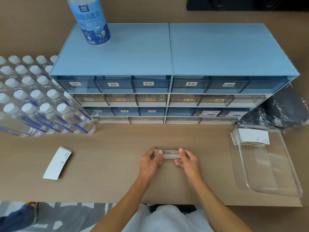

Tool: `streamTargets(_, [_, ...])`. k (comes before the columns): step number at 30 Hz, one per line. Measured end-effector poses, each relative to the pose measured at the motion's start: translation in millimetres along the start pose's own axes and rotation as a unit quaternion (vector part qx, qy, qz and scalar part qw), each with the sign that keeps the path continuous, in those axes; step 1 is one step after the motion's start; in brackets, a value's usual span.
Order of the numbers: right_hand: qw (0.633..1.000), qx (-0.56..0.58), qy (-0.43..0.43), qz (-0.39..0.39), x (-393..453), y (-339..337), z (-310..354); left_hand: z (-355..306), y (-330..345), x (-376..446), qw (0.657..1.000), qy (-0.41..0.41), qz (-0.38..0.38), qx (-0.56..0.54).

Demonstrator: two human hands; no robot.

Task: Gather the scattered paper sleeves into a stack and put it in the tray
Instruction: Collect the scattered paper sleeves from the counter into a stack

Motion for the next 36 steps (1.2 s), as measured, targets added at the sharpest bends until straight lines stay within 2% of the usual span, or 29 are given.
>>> streamTargets(8, [0.999,0.034,0.009,-0.004,-1.9,11.3,3.1,3.6,8.5,8.0,0.998,0.038,-0.041,-0.017])
streamTargets(17, [0.996,0.079,0.026,0.006,-8.5,20.4,0.0,13.6,17.8,9.9,0.996,0.039,-0.067,-0.045])
streamTargets(25, [0.994,0.107,0.03,0.007,-8.5,23.7,1.1,18.4,21.8,14.1,0.998,0.036,-0.035,-0.042])
streamTargets(36, [0.991,0.132,0.032,0.004,-5.8,26.1,8.5,13.3,22.9,16.5,0.998,0.058,-0.038,-0.008])
Point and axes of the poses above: each hand's wrist, its own x-axis towards the middle knuckle, its own y-axis out of the palm, z = x × y, the point moved 2 cm from there along x, towards the middle knuckle
